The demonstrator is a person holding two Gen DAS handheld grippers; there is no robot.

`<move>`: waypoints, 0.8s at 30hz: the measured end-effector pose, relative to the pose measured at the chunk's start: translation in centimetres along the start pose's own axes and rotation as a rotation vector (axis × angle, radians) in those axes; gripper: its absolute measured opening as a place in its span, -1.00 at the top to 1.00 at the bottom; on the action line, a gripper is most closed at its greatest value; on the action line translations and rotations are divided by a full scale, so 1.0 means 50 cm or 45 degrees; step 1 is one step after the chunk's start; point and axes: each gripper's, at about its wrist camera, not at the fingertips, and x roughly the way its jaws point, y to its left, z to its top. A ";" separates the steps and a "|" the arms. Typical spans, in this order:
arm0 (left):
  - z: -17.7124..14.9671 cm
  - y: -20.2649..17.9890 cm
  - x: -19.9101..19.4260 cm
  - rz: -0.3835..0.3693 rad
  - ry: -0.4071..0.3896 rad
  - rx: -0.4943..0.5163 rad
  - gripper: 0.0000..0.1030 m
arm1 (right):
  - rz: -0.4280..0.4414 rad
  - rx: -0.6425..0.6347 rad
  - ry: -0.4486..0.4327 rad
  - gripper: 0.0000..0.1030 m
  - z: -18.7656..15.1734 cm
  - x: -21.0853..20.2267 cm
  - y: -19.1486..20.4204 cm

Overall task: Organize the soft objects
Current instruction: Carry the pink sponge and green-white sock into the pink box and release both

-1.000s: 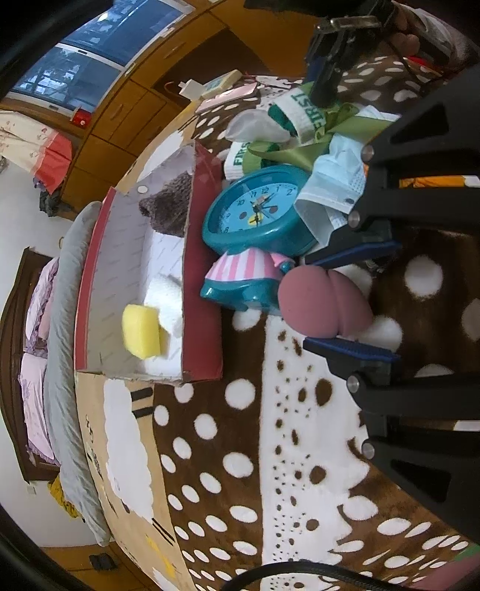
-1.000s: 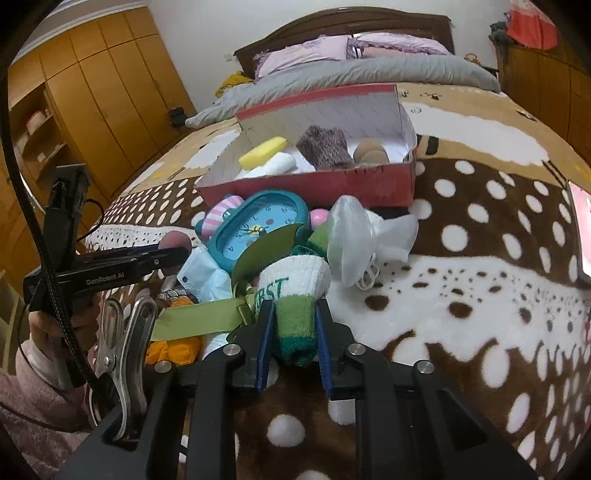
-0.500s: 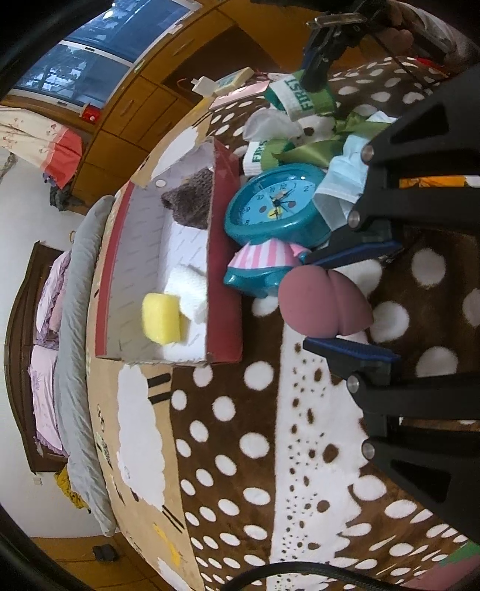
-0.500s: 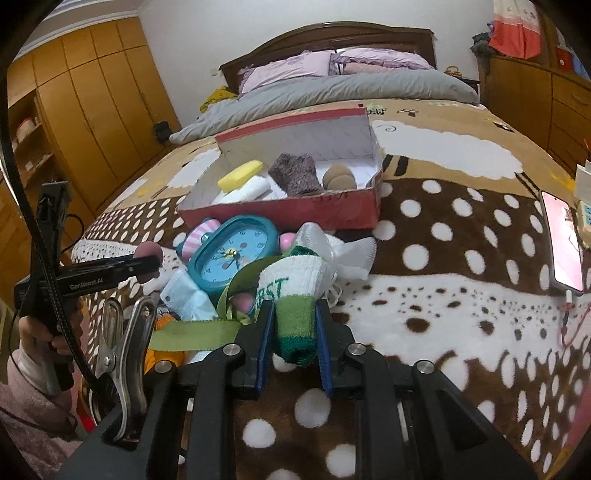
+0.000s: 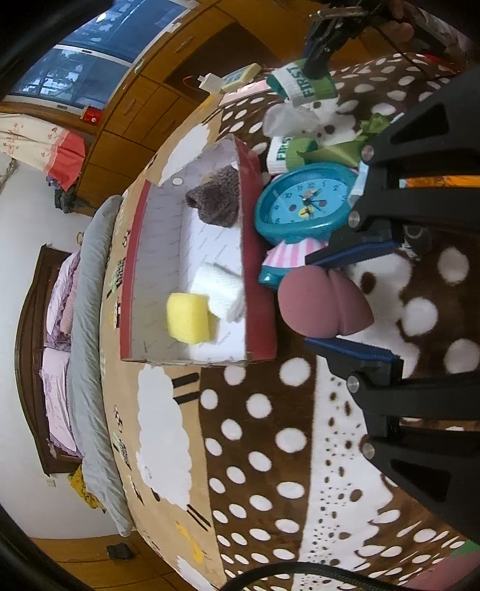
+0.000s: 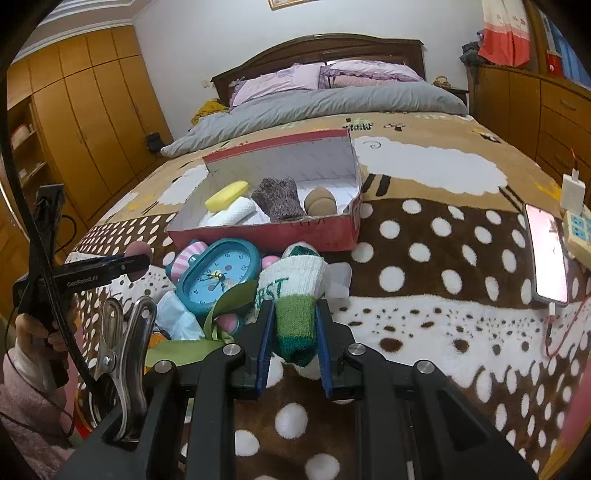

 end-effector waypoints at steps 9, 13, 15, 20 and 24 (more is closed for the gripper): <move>0.048 -0.006 0.013 0.011 -0.020 0.024 0.24 | -0.025 -0.050 -0.021 0.57 0.026 -0.002 0.006; 0.073 -0.009 0.017 0.023 -0.045 0.038 0.23 | -0.031 -0.071 -0.027 0.57 0.039 0.004 0.011; 0.086 -0.010 0.023 0.027 -0.059 0.044 0.23 | -0.037 -0.076 -0.035 0.57 0.047 0.006 0.011; 0.120 -0.008 0.066 0.053 -0.055 0.048 0.23 | -0.057 -0.068 -0.056 0.57 0.068 0.012 0.010; 0.144 0.004 0.101 0.060 -0.044 0.024 0.23 | -0.064 -0.062 -0.062 0.57 0.081 0.019 0.007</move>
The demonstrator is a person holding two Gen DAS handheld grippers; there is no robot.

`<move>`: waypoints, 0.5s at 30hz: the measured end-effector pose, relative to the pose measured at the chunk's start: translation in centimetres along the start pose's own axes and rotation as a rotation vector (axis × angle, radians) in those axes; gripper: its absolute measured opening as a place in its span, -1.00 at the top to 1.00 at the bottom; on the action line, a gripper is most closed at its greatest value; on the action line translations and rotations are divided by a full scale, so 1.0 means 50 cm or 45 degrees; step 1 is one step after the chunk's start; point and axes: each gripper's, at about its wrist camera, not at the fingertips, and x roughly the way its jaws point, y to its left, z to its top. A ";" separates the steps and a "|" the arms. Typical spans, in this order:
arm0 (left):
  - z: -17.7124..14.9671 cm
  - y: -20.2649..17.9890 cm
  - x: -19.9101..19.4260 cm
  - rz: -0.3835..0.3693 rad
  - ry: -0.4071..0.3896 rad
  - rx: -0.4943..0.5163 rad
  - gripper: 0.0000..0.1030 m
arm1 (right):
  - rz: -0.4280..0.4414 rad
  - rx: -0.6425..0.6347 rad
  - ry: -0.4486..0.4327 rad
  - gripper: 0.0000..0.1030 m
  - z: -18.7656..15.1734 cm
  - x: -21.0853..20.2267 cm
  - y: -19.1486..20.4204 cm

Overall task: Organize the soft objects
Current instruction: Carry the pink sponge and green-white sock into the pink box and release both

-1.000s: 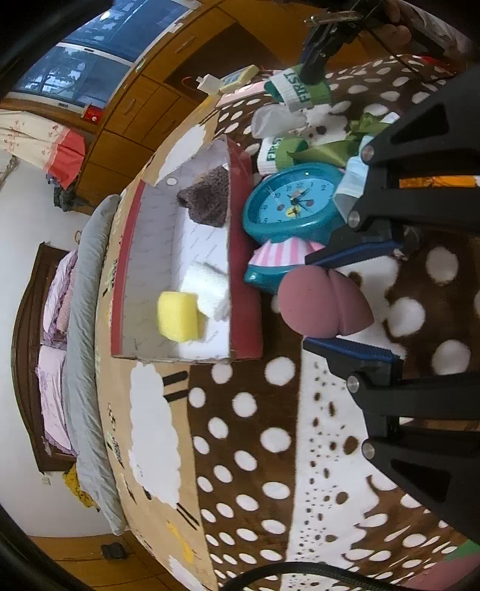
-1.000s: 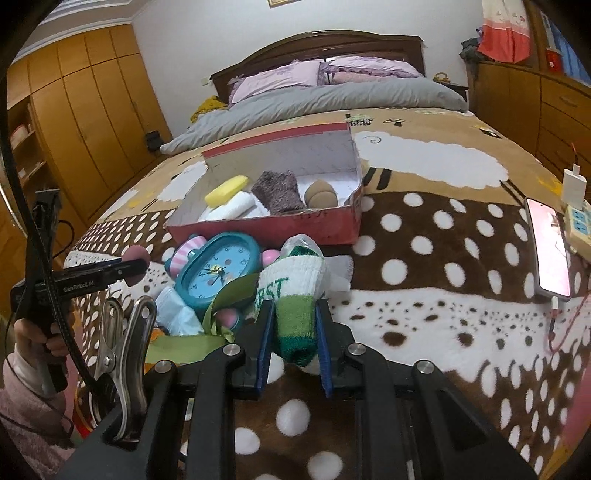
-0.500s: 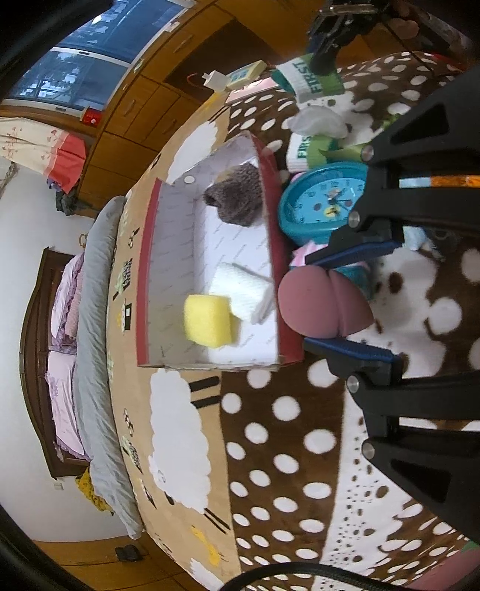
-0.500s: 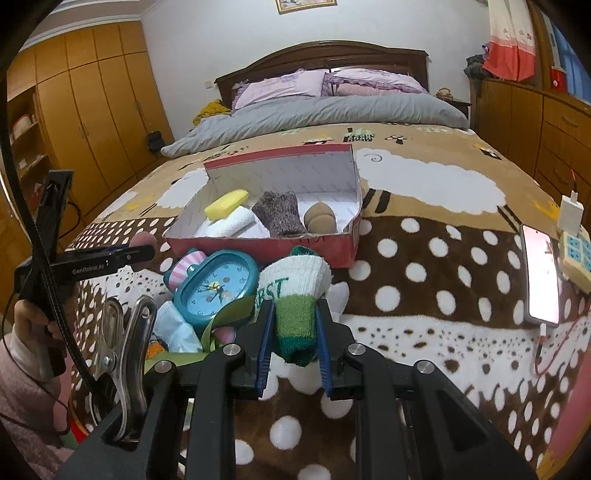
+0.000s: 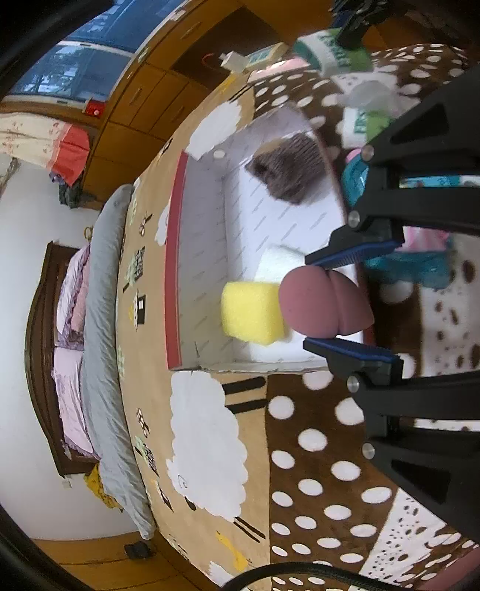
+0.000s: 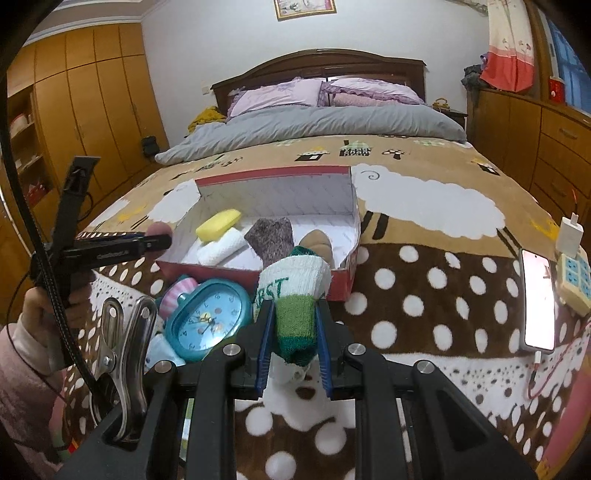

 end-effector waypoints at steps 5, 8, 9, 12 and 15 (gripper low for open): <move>0.005 0.010 0.040 0.021 0.026 -0.012 0.23 | -0.007 -0.009 0.004 0.57 0.013 0.012 0.000; -0.003 0.015 0.060 0.035 0.054 -0.017 0.23 | -0.016 -0.024 0.004 0.57 0.025 0.022 0.000; -0.006 0.017 0.066 0.032 0.066 -0.023 0.23 | -0.021 -0.030 0.003 0.57 0.030 0.025 0.000; -0.015 0.020 0.076 0.028 0.075 -0.027 0.23 | -0.035 -0.046 0.000 0.57 0.052 0.041 -0.003; -0.018 0.014 0.075 0.035 0.072 -0.008 0.23 | -0.044 -0.062 0.002 0.57 0.077 0.066 -0.007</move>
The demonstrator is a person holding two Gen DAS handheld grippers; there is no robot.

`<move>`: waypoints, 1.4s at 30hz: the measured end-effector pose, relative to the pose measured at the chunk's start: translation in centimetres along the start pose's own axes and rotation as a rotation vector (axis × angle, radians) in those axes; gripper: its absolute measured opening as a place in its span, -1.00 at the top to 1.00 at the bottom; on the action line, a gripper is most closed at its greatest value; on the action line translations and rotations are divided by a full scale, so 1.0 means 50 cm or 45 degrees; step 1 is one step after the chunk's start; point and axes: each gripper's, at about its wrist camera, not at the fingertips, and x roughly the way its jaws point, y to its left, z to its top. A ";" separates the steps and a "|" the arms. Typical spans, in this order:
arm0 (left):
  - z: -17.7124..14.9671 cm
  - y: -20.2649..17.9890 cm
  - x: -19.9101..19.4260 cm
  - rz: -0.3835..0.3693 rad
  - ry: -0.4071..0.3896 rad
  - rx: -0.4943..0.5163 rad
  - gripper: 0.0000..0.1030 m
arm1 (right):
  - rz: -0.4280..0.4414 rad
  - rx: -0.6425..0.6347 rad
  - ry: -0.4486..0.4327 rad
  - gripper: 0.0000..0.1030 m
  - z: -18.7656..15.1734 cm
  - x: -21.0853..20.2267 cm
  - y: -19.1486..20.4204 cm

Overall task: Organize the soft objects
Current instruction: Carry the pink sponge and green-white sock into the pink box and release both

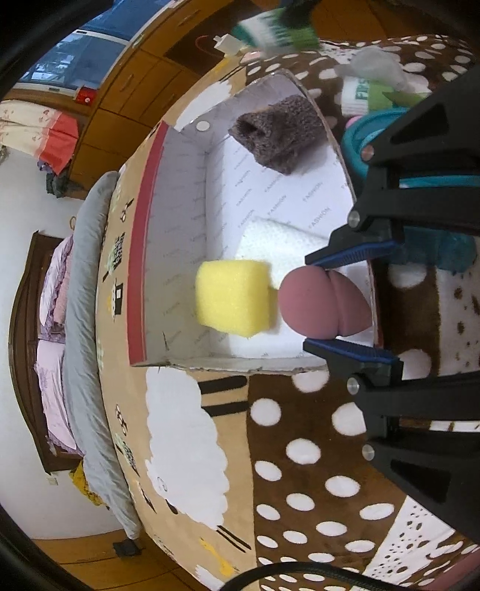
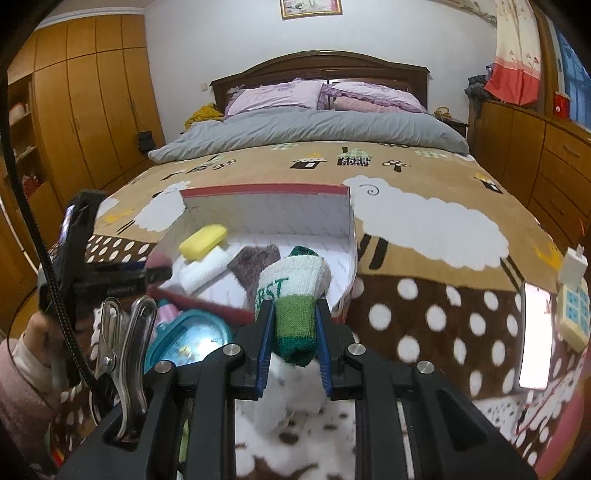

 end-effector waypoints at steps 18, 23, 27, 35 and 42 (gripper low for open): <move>0.000 -0.001 0.021 -0.044 0.031 -0.010 0.23 | -0.064 -0.032 0.061 0.57 0.095 0.177 -0.033; 0.000 -0.002 0.021 -0.041 0.032 -0.007 0.21 | -0.064 -0.013 0.080 0.57 0.100 0.216 -0.045; 0.000 -0.001 0.020 -0.041 0.034 -0.014 0.19 | -0.055 -0.005 0.085 0.56 0.098 0.229 -0.053; -0.001 -0.017 -0.004 -0.038 0.004 0.024 -0.09 | -0.055 0.009 0.058 0.36 0.101 0.217 -0.060; 0.001 -0.023 -0.036 -0.043 -0.024 0.027 -0.09 | -0.051 0.020 0.039 0.30 0.101 0.192 -0.057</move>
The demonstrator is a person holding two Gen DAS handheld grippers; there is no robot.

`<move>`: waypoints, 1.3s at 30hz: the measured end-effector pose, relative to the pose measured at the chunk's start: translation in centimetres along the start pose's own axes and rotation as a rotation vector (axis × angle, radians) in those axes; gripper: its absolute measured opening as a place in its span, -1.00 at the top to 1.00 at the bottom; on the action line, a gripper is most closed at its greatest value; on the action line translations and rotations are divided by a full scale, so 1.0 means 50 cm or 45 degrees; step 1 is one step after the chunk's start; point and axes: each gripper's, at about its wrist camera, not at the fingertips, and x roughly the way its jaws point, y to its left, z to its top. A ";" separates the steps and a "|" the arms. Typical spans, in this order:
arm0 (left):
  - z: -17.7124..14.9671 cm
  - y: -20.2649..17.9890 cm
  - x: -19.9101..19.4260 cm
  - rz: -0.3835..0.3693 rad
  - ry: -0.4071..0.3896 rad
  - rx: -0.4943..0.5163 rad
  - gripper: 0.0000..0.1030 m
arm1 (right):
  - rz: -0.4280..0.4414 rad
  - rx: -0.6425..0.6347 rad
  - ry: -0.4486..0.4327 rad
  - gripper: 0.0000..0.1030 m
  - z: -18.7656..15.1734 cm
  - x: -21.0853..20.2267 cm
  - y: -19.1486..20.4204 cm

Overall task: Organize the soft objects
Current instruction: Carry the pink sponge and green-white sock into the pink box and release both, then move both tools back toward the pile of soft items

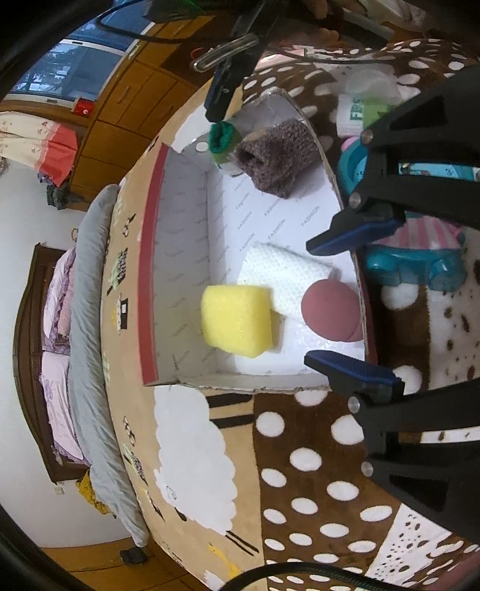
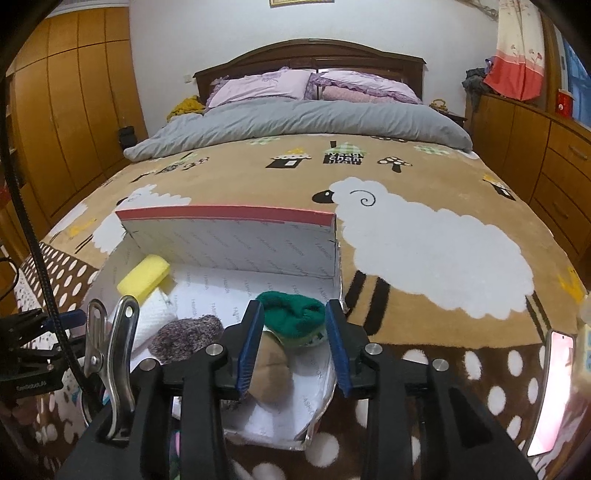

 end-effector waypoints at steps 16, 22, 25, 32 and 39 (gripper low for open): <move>-0.063 -0.025 -0.103 -0.026 -0.018 0.002 -0.09 | 0.154 0.067 0.003 0.27 -0.067 -0.122 0.030; -0.099 -0.036 -0.138 -0.038 -0.016 0.012 -0.09 | 0.170 0.069 0.024 0.27 -0.110 -0.161 0.045; -0.115 -0.044 -0.151 -0.056 -0.005 0.015 -0.09 | 0.179 0.063 0.033 0.27 -0.133 -0.178 0.053; -0.156 -0.063 -0.176 -0.085 0.011 0.028 -0.09 | 0.188 0.087 0.053 0.27 -0.191 -0.214 0.063; -0.203 -0.076 -0.183 -0.126 0.063 0.038 -0.09 | 0.209 0.105 0.080 0.27 -0.247 -0.244 0.077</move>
